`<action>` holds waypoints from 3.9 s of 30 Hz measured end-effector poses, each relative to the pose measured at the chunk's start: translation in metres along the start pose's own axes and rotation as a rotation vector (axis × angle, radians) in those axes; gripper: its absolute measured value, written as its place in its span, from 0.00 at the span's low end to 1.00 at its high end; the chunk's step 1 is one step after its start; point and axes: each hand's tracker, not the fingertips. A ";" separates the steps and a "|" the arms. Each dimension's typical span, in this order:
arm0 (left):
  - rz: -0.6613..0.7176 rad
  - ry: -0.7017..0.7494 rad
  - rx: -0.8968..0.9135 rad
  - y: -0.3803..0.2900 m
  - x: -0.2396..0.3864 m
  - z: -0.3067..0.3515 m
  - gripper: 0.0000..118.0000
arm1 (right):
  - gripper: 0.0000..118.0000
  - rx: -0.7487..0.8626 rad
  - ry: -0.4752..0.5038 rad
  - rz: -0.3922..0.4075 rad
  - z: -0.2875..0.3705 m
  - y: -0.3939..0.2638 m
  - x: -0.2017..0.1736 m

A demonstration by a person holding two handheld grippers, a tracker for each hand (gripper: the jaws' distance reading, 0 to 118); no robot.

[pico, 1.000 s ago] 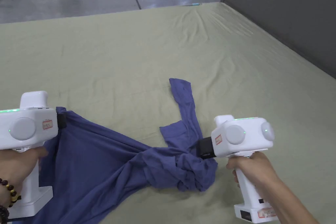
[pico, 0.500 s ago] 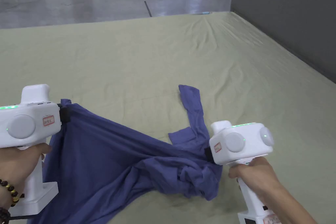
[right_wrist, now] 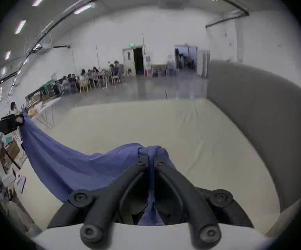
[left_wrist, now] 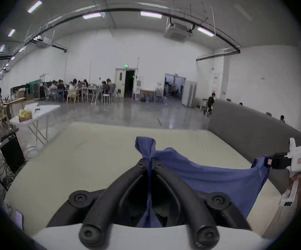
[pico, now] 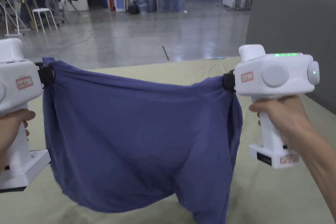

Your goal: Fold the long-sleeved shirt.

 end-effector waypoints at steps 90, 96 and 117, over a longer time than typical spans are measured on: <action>0.119 0.062 -0.329 -0.238 -0.025 0.050 0.24 | 0.02 -0.311 -0.049 -0.038 0.045 -0.257 -0.006; 0.065 0.147 -0.509 -0.240 -0.049 -0.080 0.92 | 0.02 -0.323 -0.040 -0.033 0.012 -0.256 -0.009; -0.027 0.153 -0.516 -0.270 -0.024 -0.104 0.01 | 0.02 -0.404 -0.058 -0.018 -0.026 -0.254 0.014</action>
